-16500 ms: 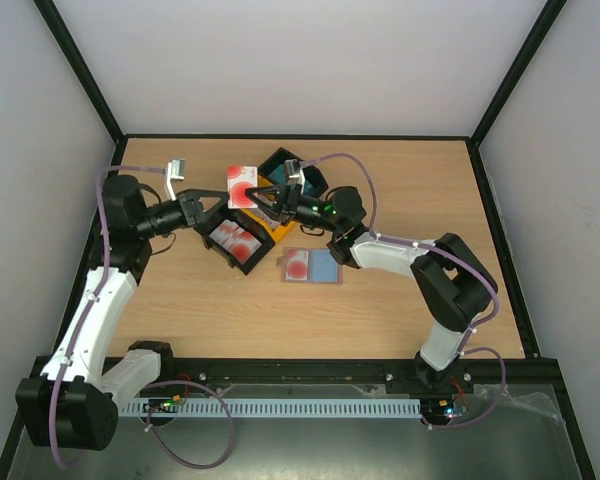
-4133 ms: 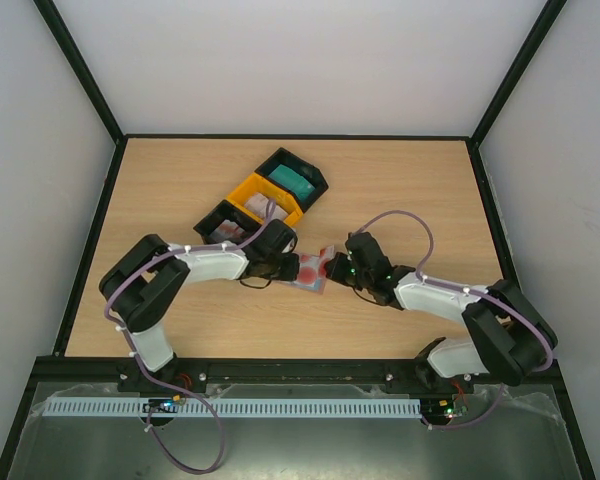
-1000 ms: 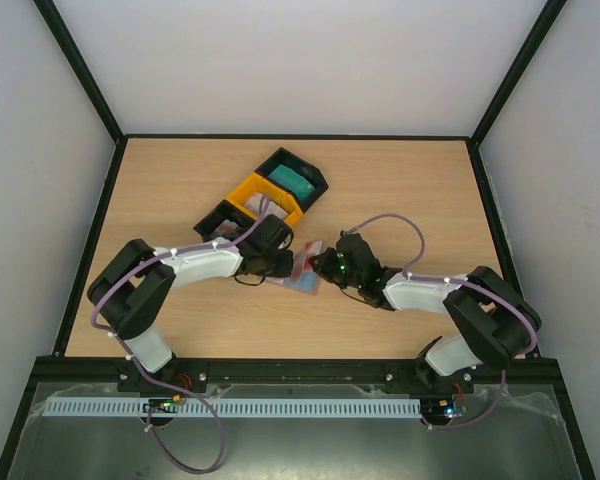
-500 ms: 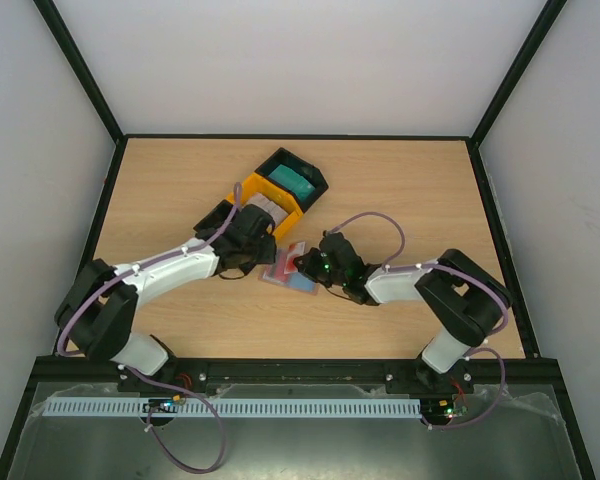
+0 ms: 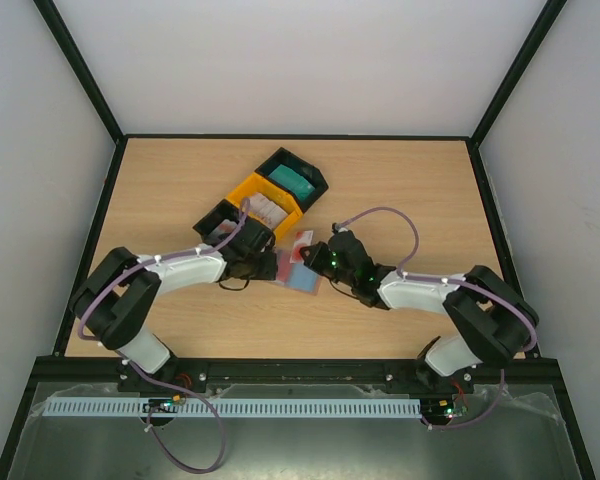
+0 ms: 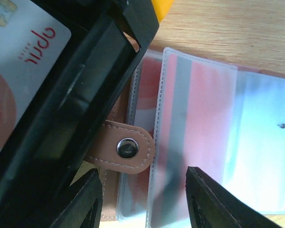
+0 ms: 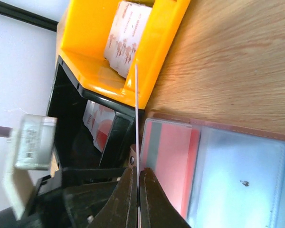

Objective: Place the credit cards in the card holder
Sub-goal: Turn over the card slot in the card holder.

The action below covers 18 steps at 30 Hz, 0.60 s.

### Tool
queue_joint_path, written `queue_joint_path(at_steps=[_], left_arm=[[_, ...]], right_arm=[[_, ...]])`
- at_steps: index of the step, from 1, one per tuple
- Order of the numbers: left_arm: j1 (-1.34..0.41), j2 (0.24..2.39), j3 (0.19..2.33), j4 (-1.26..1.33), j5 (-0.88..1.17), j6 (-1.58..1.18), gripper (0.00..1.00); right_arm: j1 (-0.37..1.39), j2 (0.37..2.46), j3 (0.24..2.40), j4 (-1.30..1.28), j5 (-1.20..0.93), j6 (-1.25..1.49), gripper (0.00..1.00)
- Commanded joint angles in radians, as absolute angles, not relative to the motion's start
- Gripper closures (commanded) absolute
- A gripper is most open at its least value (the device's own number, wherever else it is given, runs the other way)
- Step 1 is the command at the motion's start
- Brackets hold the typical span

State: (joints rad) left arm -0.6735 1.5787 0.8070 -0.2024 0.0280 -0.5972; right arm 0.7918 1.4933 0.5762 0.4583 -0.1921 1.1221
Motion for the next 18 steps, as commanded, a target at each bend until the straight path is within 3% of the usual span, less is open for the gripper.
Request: queue_joint_path(at_steps=[1,5,13,18], left_arm=[[-0.670,1.617,0.787,-0.164,0.013,-0.593,0.50],[-0.670,1.644,0.783,-0.143,0.055,-0.589,0.55],[-0.673,1.700,0.788,-0.071,0.240,-0.559,0.75],[-0.686,1.741,0.810,-0.049,0.294,-0.563,0.75]], right_arm=[[0.797,1.431,0.541,0.393,-0.114,1.086,0.98],[0.796,1.395,0.518,0.369,-0.087,1.083,0.98],[0.778,1.327,0.451,0.324,-0.065,1.073,0.98],[0.710,1.286,0.361,0.390,-0.156,1.088,0.98]])
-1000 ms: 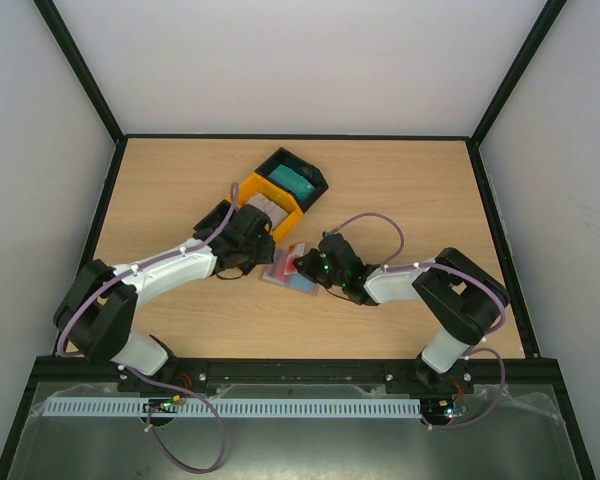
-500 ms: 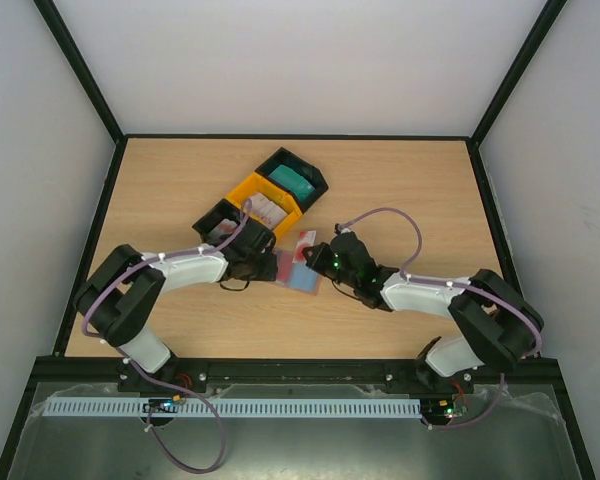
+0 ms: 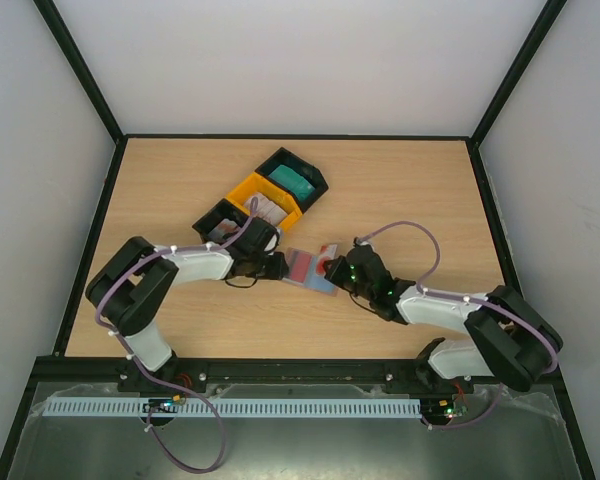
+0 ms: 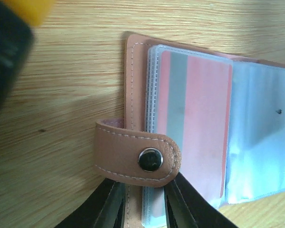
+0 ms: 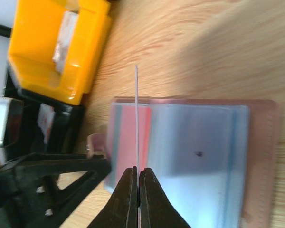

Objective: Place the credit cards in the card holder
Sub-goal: Turn over the card slot in the card holder, then insert the credit card into the card holder.

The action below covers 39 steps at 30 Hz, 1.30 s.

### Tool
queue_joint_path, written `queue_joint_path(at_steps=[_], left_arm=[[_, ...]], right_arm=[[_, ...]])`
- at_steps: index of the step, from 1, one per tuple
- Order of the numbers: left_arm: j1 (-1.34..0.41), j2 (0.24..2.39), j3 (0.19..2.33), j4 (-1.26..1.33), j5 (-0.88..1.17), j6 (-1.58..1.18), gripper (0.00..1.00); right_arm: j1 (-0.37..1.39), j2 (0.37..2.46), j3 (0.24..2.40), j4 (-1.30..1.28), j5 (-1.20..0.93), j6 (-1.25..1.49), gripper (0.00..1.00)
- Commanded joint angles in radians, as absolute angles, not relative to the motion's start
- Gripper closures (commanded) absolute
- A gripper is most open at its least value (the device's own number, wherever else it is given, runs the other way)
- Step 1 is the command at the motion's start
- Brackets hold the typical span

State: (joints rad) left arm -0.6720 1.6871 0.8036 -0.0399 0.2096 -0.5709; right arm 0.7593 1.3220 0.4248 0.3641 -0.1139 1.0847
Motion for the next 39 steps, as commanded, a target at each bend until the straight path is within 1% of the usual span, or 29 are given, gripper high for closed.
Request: queue_joint_path(at_steps=[1,4,8,12,16,25,34,39], left_arm=[[-0.690,1.746,0.813,-0.049,0.297,-0.565,0.75],[-0.698,1.757,0.817,-0.051,0.295,-0.575,0.74],[-0.702,1.767,0.816,-0.055,0.295,-0.584,0.73],[-0.704,1.767,0.813,-0.055,0.295,-0.583,0.72],[-0.704,1.766,0.815,-0.058,0.292,-0.581,0.72],[-0.704,1.769,0.820,-0.069,0.282,-0.574,0.73],[-0.704,1.769,0.819,-0.070,0.281,-0.574,0.73],[-0.704,1.767,0.818,-0.078,0.272,-0.575,0.73]], right_arm=[[0.696,1.284,0.347,0.405,-0.179,1.094,0.98],[0.671,1.304,0.312,0.455,-0.231,1.134,0.98],[0.671,1.372,0.261,0.633,-0.305,1.206,0.98],[0.671,1.442,0.252,0.735,-0.340,1.229,0.98],[0.671,1.470,0.248,0.768,-0.337,1.238,0.98],[0.670,1.448,0.236,0.768,-0.305,1.235,0.98],[0.670,1.560,0.254,0.830,-0.347,1.223,0.98],[0.670,1.572,0.279,0.772,-0.325,1.198,0.98]])
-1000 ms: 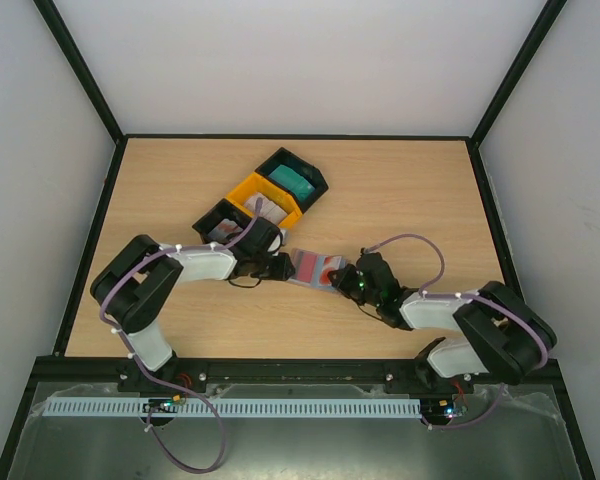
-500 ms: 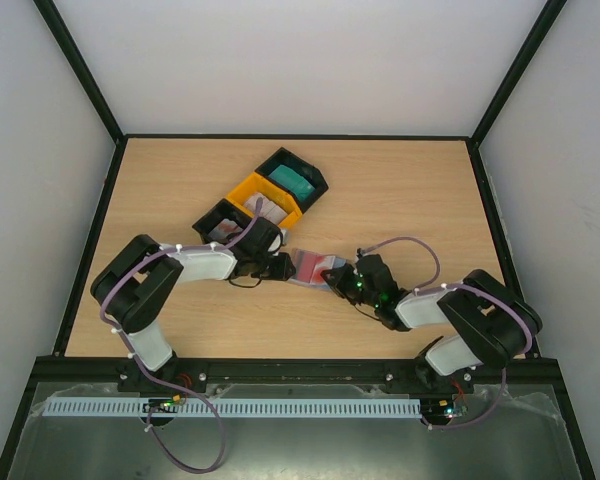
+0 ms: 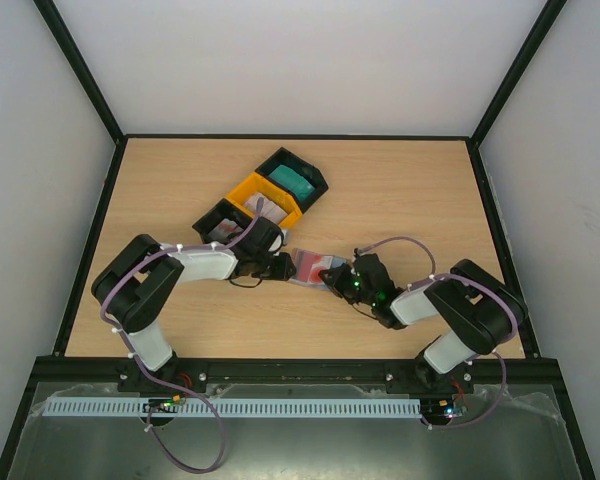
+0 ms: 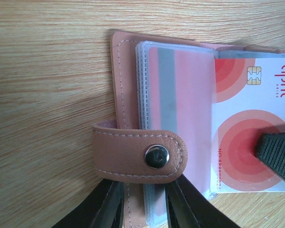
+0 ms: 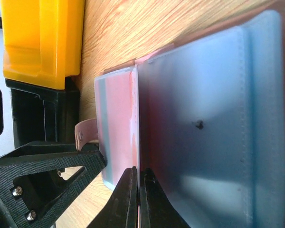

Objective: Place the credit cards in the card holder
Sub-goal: Insert the credit card into the card holder.

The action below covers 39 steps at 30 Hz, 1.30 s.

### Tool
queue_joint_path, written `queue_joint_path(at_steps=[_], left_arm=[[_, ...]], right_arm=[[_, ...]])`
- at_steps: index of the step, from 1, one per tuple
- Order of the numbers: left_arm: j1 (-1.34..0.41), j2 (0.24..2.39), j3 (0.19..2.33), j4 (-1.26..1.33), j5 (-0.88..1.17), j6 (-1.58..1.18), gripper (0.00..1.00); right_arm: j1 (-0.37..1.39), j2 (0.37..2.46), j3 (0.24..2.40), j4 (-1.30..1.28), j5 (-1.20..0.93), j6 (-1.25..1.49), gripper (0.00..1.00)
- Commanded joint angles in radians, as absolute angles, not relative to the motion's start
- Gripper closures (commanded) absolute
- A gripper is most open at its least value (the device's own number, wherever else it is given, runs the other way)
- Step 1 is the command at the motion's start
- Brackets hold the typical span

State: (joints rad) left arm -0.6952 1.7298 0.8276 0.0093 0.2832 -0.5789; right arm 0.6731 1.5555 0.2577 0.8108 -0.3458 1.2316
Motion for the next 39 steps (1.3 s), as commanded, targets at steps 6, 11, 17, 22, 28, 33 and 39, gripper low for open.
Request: queue_joint_path(at_steps=[6,11,17,22,28,33,39], left_arm=[[-0.704,1.775,0.821,-0.079,0.270,-0.575,0.73],[-0.704,1.775,0.824,-0.081,0.273,-0.576,0.73],[-0.707,1.774,0.825,-0.079,0.279,-0.572,0.72],[-0.709,1.770,0.824,-0.078,0.279,-0.572,0.71],[-0.709,1.773,0.825,-0.077,0.281,-0.570,0.69],[-0.709,1.771,0.824,-0.078,0.278,-0.568,0.66],[-0.709,1.771,0.824,-0.070,0.281,-0.568,0.64]], right_arm=[[0.671,1.565,0.298,0.681,-0.274,1.171,0.98],[0.672,1.603,0.311,0.687,-0.294,1.158,0.98],[0.688,1.688,0.312,0.802,-0.383,1.194,0.98],[0.700,1.715,0.316,0.834,-0.390,1.207,0.98],[0.701,1.716,0.343,0.777,-0.396,1.182,0.98],[0.703,1.691,0.377,0.679,-0.368,1.151,0.87],[0.744,1.542,0.437,0.434,-0.219,1.090,0.63]])
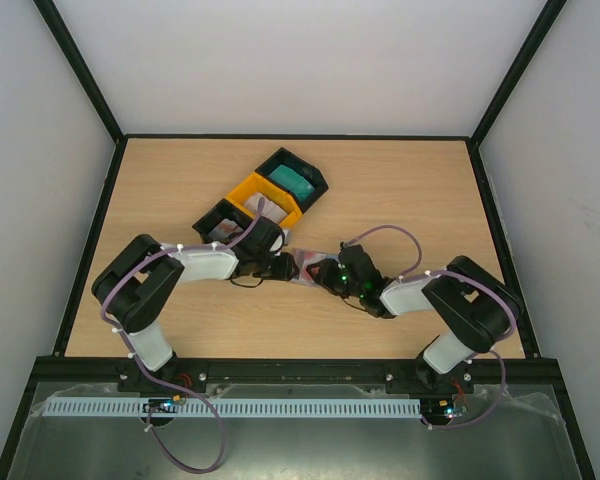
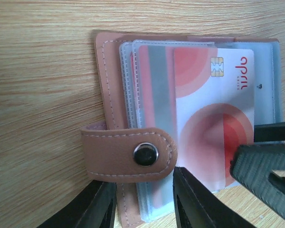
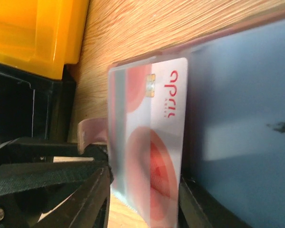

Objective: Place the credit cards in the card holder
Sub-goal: Insert the credit card into the card holder.

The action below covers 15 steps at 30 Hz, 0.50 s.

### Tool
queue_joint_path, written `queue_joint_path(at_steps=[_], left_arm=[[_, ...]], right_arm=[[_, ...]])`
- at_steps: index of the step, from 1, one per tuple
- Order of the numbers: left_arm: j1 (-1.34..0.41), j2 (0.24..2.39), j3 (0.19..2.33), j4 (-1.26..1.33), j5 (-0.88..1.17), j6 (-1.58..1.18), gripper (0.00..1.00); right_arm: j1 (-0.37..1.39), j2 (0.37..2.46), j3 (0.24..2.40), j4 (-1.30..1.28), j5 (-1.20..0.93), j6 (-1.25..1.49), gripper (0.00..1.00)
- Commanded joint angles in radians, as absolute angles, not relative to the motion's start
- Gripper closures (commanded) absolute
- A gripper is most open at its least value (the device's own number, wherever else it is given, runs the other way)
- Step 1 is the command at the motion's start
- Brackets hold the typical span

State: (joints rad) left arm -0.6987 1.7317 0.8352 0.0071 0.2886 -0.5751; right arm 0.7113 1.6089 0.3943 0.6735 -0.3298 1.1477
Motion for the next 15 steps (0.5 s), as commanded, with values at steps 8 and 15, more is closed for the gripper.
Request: queue_joint_path(at_steps=[8,15], left_arm=[[-0.709,1.773,0.822,-0.063,0.284,-0.565,0.64],[-0.709,1.772,0.821,-0.049,0.294,-0.563,0.58]], right_arm=[[0.769,1.505,0.521,0.209,-0.088,1.055,0.50],[0.793,1.507,0.600,0.063,-0.007,1.040,0.38]])
